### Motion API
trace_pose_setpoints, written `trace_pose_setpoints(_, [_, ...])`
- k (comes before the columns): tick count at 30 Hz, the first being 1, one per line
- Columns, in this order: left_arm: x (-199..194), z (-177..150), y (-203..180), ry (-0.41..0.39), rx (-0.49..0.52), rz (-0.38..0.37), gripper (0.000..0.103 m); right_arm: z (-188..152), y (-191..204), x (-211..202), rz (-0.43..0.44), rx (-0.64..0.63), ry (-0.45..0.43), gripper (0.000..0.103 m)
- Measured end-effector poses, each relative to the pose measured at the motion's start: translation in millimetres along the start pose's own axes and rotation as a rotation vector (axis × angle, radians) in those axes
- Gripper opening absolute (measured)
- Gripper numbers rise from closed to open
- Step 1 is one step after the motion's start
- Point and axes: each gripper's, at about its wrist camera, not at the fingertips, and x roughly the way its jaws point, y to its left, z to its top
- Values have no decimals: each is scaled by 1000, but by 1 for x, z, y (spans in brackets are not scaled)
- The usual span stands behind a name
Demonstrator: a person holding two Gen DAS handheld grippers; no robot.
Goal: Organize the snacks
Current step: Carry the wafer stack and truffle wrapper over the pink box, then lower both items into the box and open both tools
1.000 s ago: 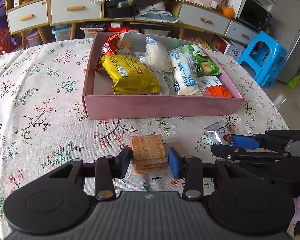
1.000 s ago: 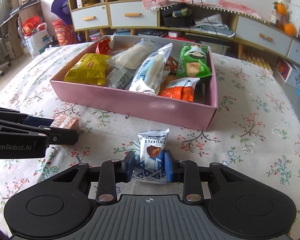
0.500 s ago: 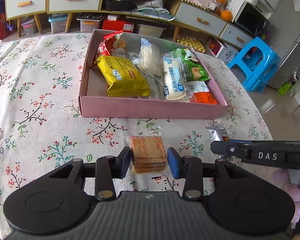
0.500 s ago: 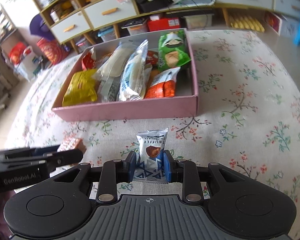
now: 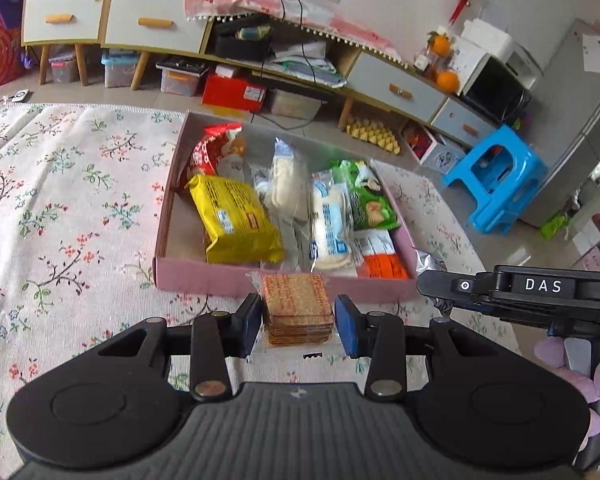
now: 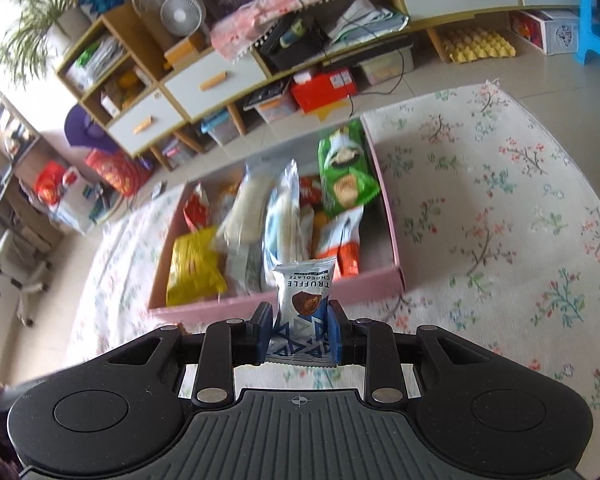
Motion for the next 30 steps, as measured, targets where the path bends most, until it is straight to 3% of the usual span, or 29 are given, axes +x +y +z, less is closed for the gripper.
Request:
trace_pose_setpoints(12, [33,19,-9,-91,-3,3,37,23,-8,19,27,59,-50,28])
trace_pose_setpoints(30, [56,20,-18,-100,33,65,39,30,-25,44,10,102,-54,33])
